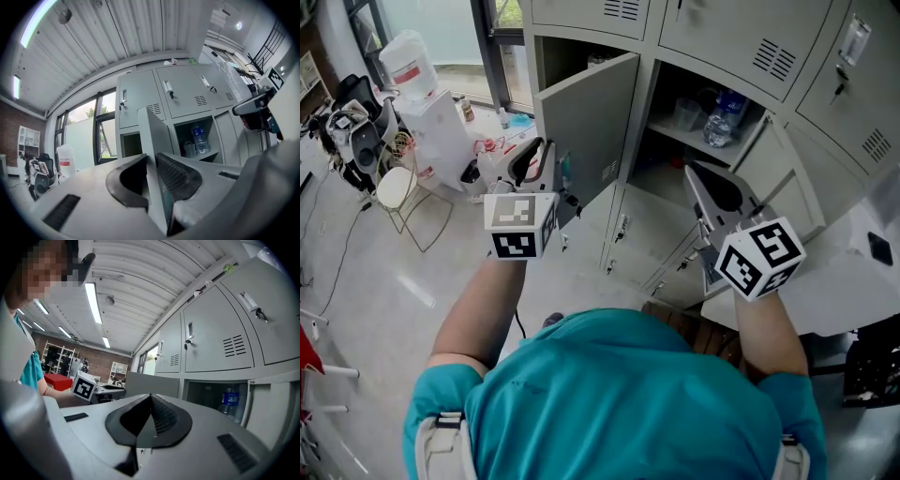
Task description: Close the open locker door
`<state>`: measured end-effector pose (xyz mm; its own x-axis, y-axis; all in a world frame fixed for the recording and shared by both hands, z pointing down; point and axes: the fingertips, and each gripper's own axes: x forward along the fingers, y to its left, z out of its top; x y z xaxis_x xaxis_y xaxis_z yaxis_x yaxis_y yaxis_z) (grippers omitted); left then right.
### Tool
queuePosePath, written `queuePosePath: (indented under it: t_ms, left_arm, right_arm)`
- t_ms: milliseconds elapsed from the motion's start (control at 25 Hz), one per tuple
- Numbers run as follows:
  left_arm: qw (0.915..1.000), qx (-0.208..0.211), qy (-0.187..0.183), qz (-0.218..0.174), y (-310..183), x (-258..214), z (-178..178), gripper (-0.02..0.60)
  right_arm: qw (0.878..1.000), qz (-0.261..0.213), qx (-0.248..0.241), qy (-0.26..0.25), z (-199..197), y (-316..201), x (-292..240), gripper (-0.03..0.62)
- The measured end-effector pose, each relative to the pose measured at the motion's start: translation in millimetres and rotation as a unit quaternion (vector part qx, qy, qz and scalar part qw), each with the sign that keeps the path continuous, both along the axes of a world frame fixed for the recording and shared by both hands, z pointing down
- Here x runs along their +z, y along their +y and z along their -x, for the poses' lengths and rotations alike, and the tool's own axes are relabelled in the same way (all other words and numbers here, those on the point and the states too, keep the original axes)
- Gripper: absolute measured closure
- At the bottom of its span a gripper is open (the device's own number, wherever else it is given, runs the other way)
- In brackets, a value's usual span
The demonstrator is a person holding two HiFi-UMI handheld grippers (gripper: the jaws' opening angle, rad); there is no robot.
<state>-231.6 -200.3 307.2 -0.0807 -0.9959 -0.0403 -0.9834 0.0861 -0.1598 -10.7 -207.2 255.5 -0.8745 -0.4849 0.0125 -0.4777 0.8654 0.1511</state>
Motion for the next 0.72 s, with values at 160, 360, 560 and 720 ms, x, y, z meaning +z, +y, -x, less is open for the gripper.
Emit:
queuePosePath:
  t_ms: [160, 360, 560, 720]
  left_arm:
    - [1.0, -0.004, -0.002, -0.001, -5, 0, 12, 0.506]
    - [1.0, 0.0, -0.003, -0.003, -15, -2, 31, 0.509]
    - [1.0, 0.009, -0.001, -0.004, -28, -2, 55, 0.509]
    - [0.9997, 0.023, 0.003, -0.002, -43, -2, 74, 0.509]
  right_arm:
    - [1.0, 0.0, 0.003, 0.003, 7, -4, 1, 0.595]
    - [1.0, 0.002, 0.01, 0.002, 22, -14, 1, 0.595]
    - [1.0, 0.002, 0.017, 0.003, 44, -25, 2, 0.595]
    - [1.0, 0.004, 0.026, 0.002, 64, -37, 0, 0.595]
